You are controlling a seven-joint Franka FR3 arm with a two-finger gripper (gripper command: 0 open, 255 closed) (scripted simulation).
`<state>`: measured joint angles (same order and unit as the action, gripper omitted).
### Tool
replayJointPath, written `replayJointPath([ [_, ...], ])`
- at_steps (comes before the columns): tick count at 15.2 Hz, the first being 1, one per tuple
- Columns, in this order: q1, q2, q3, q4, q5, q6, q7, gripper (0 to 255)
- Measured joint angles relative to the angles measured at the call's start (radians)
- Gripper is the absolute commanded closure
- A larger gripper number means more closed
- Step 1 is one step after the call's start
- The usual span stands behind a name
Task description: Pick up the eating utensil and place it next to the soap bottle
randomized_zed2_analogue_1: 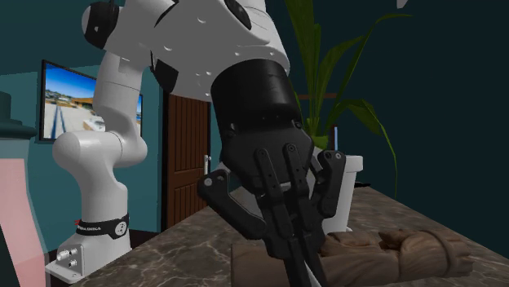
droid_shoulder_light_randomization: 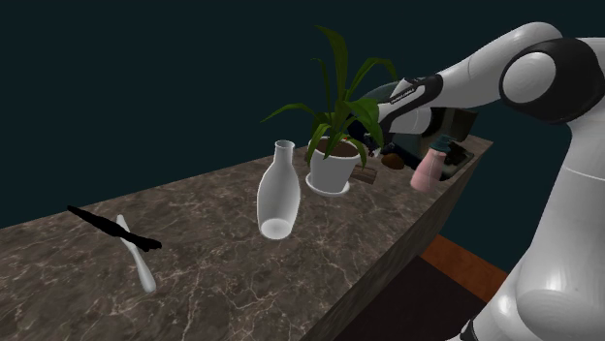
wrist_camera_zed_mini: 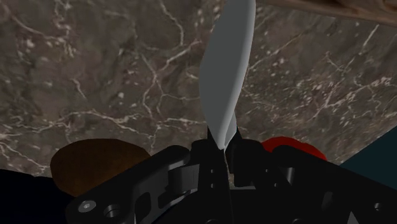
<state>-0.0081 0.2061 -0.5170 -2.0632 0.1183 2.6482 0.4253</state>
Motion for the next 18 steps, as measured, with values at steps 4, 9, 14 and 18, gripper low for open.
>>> replayJointPath([
  [4, -0.001, 0.002, 0.001, 0.0, 0.002, 0.002, -0.002, 255],
  [9, -0.001, 0.002, 0.001, 0.0, 0.002, 0.002, -0.002, 0],
  [14, 0.026, -0.076, -0.023, -0.023, -0.067, -0.043, 0.044, 0],
  [18, 0.039, -0.124, -0.031, -0.025, -0.114, -0.081, 0.077, 0],
])
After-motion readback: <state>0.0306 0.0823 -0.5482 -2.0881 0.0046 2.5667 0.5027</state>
